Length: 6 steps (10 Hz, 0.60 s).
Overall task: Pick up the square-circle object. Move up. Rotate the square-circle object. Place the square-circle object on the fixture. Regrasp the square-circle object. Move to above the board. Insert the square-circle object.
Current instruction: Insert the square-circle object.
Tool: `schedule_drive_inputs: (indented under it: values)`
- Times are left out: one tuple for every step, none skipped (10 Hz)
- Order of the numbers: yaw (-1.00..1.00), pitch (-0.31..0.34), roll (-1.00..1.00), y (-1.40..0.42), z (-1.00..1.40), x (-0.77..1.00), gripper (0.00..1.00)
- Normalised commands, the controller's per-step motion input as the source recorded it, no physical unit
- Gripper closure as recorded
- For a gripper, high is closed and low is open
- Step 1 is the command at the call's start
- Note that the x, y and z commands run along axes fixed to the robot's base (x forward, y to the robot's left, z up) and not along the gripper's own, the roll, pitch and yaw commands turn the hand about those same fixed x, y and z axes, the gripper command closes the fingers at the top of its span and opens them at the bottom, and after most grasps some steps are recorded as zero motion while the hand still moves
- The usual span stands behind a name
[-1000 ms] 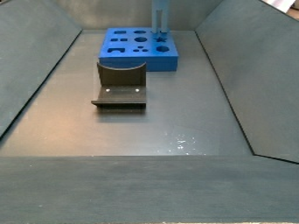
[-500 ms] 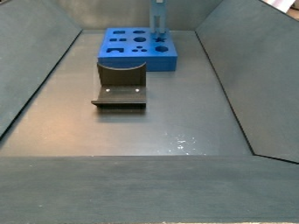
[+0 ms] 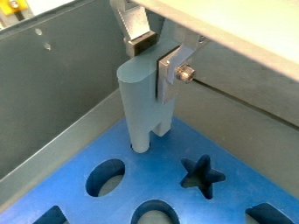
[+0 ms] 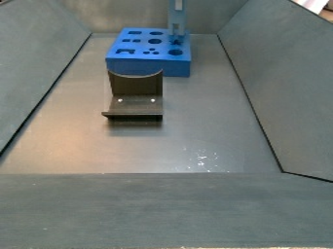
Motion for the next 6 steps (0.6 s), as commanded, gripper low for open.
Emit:
schedule_drive_inputs:
  values:
    - [-0.09,-0.089,0.08,-0.17,-0.33,0.0,1.0]
    - [-0.02,-0.003,0.19,-0.29,-0.29,0.0,1.0]
    - [0.02,-0.046,0.06,-0.18,-0.11,0.0,1.0]
    - [0.0,-0.037,0.0,-0.01,-0.03,0.0,1.0]
    - [0.0,0.0,0.04,0.0,-0.06,-0.01,1.0]
    - [0.0,0.0,0.0,0.0,0.0,0.0,1.0]
